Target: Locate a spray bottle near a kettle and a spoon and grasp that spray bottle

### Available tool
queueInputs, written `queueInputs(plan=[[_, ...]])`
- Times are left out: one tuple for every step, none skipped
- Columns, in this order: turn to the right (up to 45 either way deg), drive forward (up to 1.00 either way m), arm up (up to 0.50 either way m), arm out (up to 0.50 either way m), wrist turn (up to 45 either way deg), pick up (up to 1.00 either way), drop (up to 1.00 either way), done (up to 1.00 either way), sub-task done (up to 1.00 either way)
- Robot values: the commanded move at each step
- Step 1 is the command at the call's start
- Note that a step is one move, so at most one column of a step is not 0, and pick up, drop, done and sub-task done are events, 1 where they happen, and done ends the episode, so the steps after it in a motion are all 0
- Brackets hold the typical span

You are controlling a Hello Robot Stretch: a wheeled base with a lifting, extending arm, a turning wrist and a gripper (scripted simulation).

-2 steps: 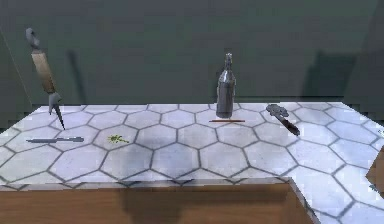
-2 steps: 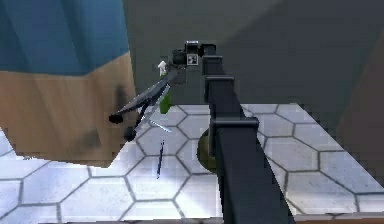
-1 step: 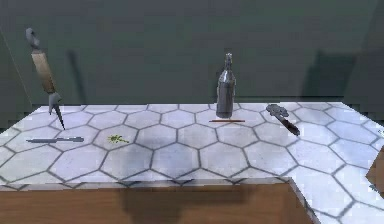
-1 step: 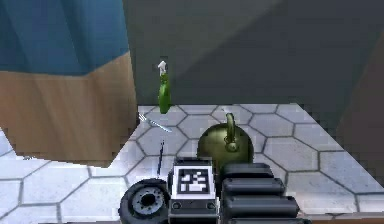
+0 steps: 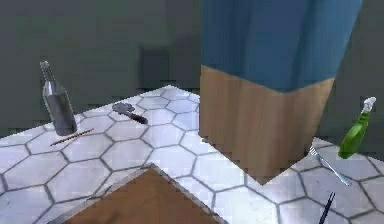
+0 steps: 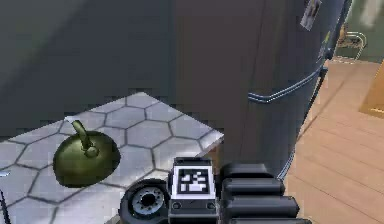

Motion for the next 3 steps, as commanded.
queueInputs(plan=[[45.0, 0.0, 0.0, 0.0, 0.0, 0.0, 0.0, 0.0, 0.0], [45.0, 0.0, 0.0, 0.0, 0.0, 0.0, 0.0, 0.0, 0.0], [30.0, 0.0, 0.0, 0.0, 0.0, 0.0, 0.0, 0.0, 0.0]])
